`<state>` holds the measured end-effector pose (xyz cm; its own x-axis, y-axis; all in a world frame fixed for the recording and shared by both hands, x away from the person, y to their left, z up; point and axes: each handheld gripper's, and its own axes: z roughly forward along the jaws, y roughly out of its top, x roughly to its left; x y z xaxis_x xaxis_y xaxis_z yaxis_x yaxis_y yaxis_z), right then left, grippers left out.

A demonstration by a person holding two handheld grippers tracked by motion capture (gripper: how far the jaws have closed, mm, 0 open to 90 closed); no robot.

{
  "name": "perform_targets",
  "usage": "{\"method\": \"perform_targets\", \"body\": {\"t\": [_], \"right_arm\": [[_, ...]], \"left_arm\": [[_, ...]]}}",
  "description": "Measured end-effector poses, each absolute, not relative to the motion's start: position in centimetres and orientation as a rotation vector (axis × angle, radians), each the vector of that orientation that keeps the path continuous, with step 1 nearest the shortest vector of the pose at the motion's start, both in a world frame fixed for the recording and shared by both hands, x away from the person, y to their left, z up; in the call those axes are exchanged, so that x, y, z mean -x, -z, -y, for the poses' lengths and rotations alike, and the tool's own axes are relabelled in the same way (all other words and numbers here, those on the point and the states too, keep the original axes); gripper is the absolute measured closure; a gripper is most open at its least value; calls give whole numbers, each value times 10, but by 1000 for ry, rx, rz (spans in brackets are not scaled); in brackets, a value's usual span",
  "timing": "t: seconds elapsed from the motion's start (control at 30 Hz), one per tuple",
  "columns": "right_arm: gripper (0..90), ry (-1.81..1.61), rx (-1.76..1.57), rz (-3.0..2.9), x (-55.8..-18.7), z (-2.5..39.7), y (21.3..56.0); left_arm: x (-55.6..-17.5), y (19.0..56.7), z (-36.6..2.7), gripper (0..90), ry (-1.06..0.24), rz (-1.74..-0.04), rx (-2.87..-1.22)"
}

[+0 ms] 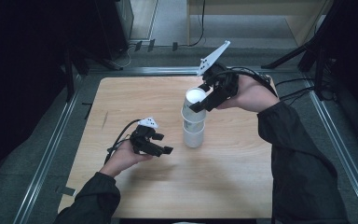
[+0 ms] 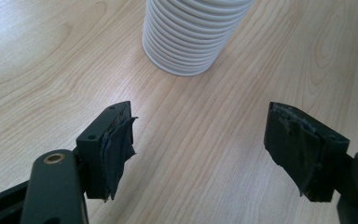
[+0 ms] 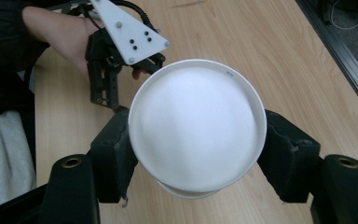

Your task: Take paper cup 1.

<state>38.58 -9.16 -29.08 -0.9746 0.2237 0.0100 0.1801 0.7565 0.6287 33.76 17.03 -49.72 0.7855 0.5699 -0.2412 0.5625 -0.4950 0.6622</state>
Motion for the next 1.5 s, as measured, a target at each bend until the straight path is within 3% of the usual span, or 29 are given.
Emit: {"method": "perform_targets", "body": {"t": [0.67, 1.5], "right_arm": [[346, -1054, -287, -2912, -336, 114, 325], [348, -1188, -372, -2965, -323, 117, 427]], "left_arm": [[-336, 496, -170, 238, -16, -820, -2206], [-329, 490, -169, 189, 2, -704, -2213]]}}
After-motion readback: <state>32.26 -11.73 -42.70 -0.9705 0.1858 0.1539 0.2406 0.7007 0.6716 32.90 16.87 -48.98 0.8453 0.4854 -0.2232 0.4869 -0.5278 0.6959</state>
